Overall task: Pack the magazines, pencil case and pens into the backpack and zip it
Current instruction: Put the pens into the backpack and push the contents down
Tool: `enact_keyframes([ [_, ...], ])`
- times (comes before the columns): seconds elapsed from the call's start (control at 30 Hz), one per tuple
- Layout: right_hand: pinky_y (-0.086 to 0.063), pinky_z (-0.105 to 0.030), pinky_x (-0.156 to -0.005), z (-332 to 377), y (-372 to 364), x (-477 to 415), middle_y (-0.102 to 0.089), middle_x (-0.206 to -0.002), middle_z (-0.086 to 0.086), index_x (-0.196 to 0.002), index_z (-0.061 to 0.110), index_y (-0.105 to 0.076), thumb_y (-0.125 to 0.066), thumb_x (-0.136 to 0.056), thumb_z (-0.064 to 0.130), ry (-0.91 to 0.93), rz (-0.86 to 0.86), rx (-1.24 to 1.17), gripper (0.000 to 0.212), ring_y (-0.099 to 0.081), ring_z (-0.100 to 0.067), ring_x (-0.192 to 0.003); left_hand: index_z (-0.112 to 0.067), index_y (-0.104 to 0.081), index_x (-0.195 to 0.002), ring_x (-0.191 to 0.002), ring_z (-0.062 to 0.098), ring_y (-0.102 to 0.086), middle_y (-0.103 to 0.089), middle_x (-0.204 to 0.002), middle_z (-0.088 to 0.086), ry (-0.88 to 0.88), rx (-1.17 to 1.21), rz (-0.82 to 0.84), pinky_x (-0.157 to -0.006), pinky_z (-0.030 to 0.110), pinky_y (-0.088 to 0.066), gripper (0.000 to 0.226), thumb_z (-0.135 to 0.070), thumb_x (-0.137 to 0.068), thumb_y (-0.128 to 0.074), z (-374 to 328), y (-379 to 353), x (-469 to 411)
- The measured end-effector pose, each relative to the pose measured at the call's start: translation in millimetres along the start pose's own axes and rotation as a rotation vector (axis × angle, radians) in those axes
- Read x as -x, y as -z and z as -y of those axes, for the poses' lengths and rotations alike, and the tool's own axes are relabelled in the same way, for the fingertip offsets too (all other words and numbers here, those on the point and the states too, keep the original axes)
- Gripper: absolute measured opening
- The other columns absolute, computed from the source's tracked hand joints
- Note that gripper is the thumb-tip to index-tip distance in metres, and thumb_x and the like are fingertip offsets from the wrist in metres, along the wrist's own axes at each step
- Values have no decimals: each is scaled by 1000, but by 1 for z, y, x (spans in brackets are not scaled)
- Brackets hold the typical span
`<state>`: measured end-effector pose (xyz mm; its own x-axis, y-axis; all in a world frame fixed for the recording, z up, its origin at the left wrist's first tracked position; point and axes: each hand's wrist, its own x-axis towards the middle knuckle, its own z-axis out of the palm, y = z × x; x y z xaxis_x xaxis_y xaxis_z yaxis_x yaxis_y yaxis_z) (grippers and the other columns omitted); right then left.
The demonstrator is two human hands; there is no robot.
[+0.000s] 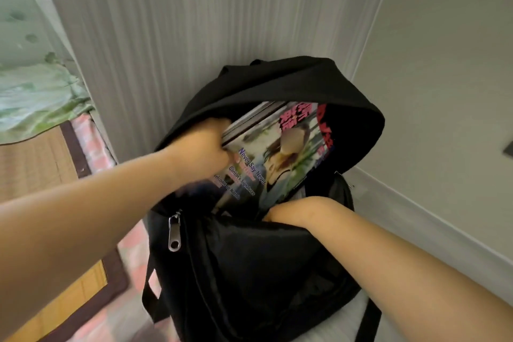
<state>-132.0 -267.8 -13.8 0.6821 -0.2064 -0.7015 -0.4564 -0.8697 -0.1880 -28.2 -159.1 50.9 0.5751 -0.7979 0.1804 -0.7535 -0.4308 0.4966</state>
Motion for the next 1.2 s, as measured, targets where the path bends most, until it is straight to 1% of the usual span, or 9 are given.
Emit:
enact_keyframes([
  [0.17, -17, -36, -112, -8, 0, 3, -20, -152, -16, -141, 4, -20, -24, -99, 17, -50, -79, -4, 44, -23, -28, -138, -7, -57, -94, -73, 19, -47, -49, -69, -4, -166, -274, 82, -66, 26, -33, 21, -16, -76, -65, -21, 10, -18],
  [0.33, -27, -36, -111, -24, 1, 9, -31, -148, -11, -137, 9, -32, -29, -97, 23, -115, 54, 73, 42, -34, -27, -131, -13, -61, -93, -62, 7, -49, -49, -65, -13, -182, -385, 310, -53, 16, -36, 24, -23, -73, -69, -16, 28, -25],
  [0.47, -28, -38, -109, -21, 1, 17, -33, -146, -13, -133, 6, -39, -31, -97, 19, -101, 59, 143, 40, -35, -30, -129, -20, -61, -97, -70, 12, -54, -58, -73, -8, -210, -447, 433, -56, 20, -41, 24, -21, -73, -65, -13, 8, -18],
  [0.63, -23, -36, -110, -19, -3, 31, -26, -149, -16, -138, 5, -30, -29, -97, 17, -65, 13, 150, 43, -29, -31, -134, -18, -56, -111, -102, 25, -59, -63, -112, 8, -87, -447, 411, -81, 27, -48, 33, -17, -78, -57, 4, -33, -8],
  [0.87, -36, -27, -82, -18, 3, 41, -52, -131, -7, -122, 9, -55, -40, -94, 23, 36, -24, 160, 34, -49, -23, -103, -23, -58, -107, -97, 21, -60, -65, -107, 2, -100, -261, 403, -80, 25, -46, 31, -21, -76, -63, 16, -36, 7],
  [0.97, -46, -29, -83, -21, 8, 48, -66, -108, -3, -102, 15, -67, -50, -88, 29, 114, -222, 133, 25, -59, -20, -96, -23, -57, -104, -98, 17, -60, -65, -108, -1, -120, -244, 609, -84, 24, -47, 32, -36, -76, -65, 20, -37, 20],
  [1.07, -39, -15, -55, -19, 18, 57, -57, -61, 12, -65, 24, -61, -58, -81, 27, 287, -705, -43, 17, -52, -3, -59, -18, -56, -111, -106, 18, -57, -62, -117, 3, -99, -217, 700, -91, 24, -44, 35, -39, -82, -57, 20, -39, 24],
  [1.13, -36, -18, -56, -13, 21, 53, -55, -63, 13, -63, 29, -53, -59, -80, 31, 353, -957, -6, 18, -52, -3, -63, -17, -53, -118, -112, 18, -53, -58, -124, 2, -60, -202, 728, -96, 23, -41, 42, -44, -85, -51, 19, -36, 23],
  [1.2, -41, -25, -67, -8, 20, 40, -63, -88, 3, -86, 25, -61, -53, -83, 40, 314, -883, 114, 17, -56, -15, -83, -18, -51, -121, -115, 16, -49, -54, -127, 0, -5, -153, 790, -102, 25, -36, 47, -50, -87, -43, 18, -30, 23],
])
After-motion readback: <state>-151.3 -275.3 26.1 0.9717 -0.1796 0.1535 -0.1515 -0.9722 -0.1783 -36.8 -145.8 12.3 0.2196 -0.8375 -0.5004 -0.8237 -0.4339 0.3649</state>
